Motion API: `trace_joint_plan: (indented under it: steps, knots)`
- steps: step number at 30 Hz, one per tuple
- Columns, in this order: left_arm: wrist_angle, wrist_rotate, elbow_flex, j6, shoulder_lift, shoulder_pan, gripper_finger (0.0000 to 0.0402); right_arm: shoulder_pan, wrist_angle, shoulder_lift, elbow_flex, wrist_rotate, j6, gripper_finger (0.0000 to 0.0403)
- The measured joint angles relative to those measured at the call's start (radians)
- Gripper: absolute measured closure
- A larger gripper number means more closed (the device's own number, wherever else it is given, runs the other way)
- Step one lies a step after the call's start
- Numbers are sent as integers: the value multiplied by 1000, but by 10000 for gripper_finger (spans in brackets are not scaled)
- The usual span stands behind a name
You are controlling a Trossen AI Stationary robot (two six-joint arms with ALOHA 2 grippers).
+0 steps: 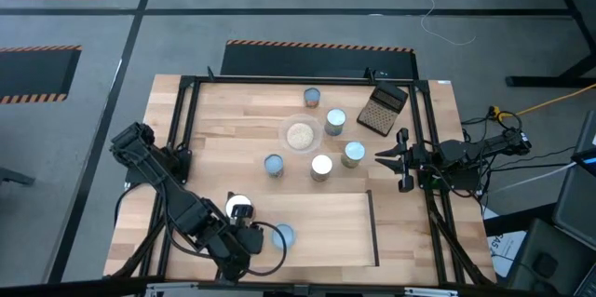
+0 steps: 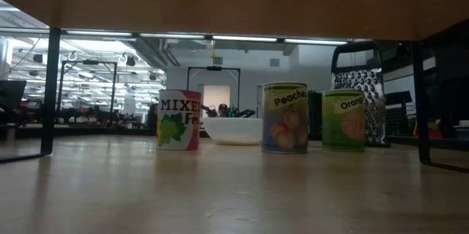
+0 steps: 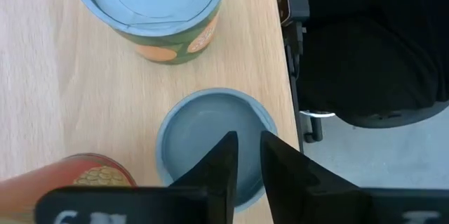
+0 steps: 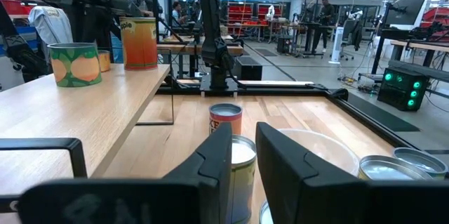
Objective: Pick and place cans onto a shelf
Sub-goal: Put the canned pineapple rings on the shelf, then adjust the canned pineapple on the shelf
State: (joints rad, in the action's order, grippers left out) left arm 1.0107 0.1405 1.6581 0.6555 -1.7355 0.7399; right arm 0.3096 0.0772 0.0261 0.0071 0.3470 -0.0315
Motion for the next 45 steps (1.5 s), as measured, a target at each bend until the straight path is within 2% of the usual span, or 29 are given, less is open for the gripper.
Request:
trace_joint_plan:
  steps: [17, 21, 26, 31, 36, 40, 45]
  knots:
    - [1, 2, 3, -7, 0, 0, 338, 0, 0, 0, 0, 0, 0, 331]
    - [-1, -5, 42, -28, -4, 0, 344, 0, 0, 0, 0, 0, 0, 331]
    - [2, 3, 117, -124, -3, 0, 351, 0, 0, 0, 0, 0, 0, 331]
    - [22, 65, 198, -242, -3, -7, 352, 0, 0, 0, 0, 0, 0, 331]
    - [120, 135, 272, -318, 0, -27, 355, 0, 0, 0, 0, 0, 0, 331]
    - [204, 183, 286, -290, 33, -49, 367, 0, 0, 0, 0, 0, 0, 331]
    - [321, 246, 286, -167, 68, -79, 380, 0, 0, 0, 0, 0, 0, 331]
